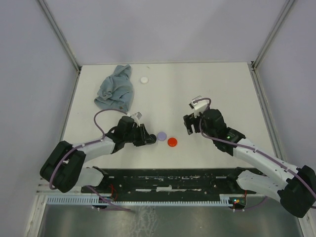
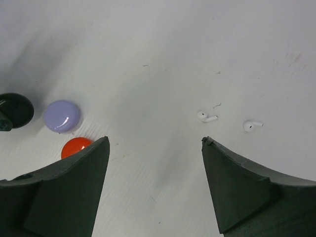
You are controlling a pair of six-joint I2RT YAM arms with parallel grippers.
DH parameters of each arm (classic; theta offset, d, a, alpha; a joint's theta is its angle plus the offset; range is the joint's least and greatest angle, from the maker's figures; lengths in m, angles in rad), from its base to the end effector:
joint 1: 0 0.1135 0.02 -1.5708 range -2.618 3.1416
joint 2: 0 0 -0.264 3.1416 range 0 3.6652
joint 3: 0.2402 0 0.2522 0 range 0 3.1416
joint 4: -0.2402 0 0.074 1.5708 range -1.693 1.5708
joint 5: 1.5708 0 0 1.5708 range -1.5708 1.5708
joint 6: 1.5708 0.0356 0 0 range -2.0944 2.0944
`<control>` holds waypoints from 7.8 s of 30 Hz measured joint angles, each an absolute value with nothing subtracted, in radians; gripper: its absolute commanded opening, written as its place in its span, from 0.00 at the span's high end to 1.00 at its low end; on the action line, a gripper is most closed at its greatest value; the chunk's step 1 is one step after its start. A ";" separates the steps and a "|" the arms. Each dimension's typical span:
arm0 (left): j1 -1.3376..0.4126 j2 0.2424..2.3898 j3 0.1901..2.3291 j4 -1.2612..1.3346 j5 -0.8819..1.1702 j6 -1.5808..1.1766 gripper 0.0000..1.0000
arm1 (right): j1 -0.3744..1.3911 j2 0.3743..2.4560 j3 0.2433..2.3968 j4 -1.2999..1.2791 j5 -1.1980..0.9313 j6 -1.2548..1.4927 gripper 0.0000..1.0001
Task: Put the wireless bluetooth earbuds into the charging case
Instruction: Place the charging case at the center of the board, then pick up the charging case at the center of the board.
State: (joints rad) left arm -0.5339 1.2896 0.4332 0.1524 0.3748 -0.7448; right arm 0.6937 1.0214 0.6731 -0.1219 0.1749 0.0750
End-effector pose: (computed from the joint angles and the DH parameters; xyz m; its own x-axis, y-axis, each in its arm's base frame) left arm 0.1950 -0.1304 0.1520 -0.8935 -0.2045 -0.3998 0.1471 0.7078 -0.6909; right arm 0.1809 0.1424 0.2620 -0.3856 -0.2247 -0.8949 -0.4828 0.8756 -0.0118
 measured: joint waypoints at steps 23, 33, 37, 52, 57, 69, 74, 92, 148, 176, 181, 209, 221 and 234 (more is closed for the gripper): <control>-0.639 1.471 0.654 -0.086 0.159 -0.730 0.29 | 0.694 0.912 0.611 -0.065 0.274 0.091 0.14; -0.554 1.447 0.843 -0.306 -0.088 -0.588 0.14 | 0.694 0.881 0.591 -0.067 0.302 0.101 0.11; -0.494 1.497 1.010 -0.308 -0.159 -0.511 0.11 | 0.694 0.881 0.590 -0.067 0.315 0.105 0.10; -0.368 2.020 1.589 -0.287 -0.210 -0.272 0.12 | 0.693 0.883 0.577 -0.063 0.319 0.108 0.08; -0.342 2.179 1.734 -0.277 -0.204 -0.210 0.14 | 0.693 0.889 0.577 -0.064 0.319 0.108 0.08; -0.292 2.476 2.068 -0.260 -0.152 -0.136 0.19 | 0.692 0.900 0.577 -0.061 0.319 0.108 0.07; -0.281 2.527 2.107 -0.260 -0.110 -0.136 0.27 | 0.692 0.908 0.577 -0.060 0.319 0.107 0.07; -0.266 2.469 1.998 -0.204 0.038 -0.136 0.53 | 0.691 0.963 0.577 -0.059 0.299 0.109 0.07; -0.580 1.656 1.398 -0.706 0.624 -0.107 0.55 | 0.680 1.196 0.748 0.009 -0.524 -0.749 0.38; -0.591 1.442 1.259 -0.537 0.561 -0.107 0.31 | 0.677 1.239 0.754 0.046 -0.519 -0.715 0.96; -0.590 1.238 1.050 -0.287 0.492 -0.123 0.29 | 0.651 1.238 0.754 0.064 -0.538 -0.635 0.96; -0.567 1.155 0.494 0.884 0.689 -0.310 0.41 | 0.543 1.113 0.754 0.214 -0.828 -0.276 0.96; -0.562 1.182 0.494 1.006 0.832 -0.347 0.50 | 0.543 1.111 0.762 0.216 -0.927 -0.226 0.96; -0.560 1.214 0.494 1.072 0.875 -0.387 0.51 | 0.543 1.108 0.768 0.216 -0.954 -0.197 0.96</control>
State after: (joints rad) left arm -0.5602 1.2137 0.4942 1.0721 0.8749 -0.3866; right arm 0.5430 1.1076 0.7685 0.2161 -0.9543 -0.1970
